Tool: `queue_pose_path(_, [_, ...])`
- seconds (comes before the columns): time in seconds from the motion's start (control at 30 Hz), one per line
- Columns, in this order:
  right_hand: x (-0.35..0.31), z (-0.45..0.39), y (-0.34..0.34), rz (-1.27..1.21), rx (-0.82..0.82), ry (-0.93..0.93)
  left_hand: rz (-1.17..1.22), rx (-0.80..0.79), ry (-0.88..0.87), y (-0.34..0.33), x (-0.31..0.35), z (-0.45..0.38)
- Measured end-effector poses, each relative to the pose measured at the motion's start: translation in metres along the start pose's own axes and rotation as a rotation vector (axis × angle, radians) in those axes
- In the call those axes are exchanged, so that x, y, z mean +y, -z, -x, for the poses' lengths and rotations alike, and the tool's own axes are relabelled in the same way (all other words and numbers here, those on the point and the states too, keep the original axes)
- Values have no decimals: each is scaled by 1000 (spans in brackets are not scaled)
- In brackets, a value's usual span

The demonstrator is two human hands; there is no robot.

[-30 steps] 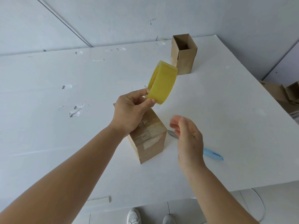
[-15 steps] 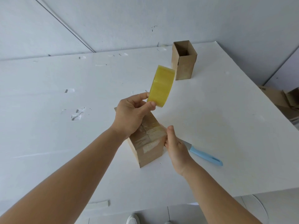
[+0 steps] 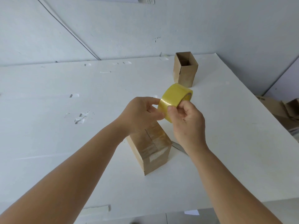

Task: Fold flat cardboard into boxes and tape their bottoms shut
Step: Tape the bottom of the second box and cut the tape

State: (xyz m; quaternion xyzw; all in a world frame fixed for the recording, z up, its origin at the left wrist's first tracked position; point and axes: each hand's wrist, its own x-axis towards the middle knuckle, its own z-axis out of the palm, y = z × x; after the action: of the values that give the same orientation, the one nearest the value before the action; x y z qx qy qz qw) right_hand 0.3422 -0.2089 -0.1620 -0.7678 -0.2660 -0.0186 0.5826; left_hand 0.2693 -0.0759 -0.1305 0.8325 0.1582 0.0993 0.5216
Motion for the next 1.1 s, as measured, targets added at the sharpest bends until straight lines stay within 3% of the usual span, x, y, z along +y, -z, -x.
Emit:
queue_pose_path(0.33, [1,4,19,77,3,-11,-400,78,-103,-19,9,-5])
queue_pose_path(0.63, [8,6,25,80,-40,15,-502,187,39,-30,-6,5])
queue_pose_path(0.77, [36,2,30,367,-52,104,-555,187,29,-31,-12,27])
queue_pose_path(0.87, [68,-2,40,674,-154,127,-634,126,-30,-33,-20,52])
queue_pose_path(0.97, [99,-1,52,978,-292,37,-673,133,-86,-35,-30,72])
queue_pose_path(1.1, [113,7,60,1162,-505,-128,-622,170,-138,-33,-40,82])
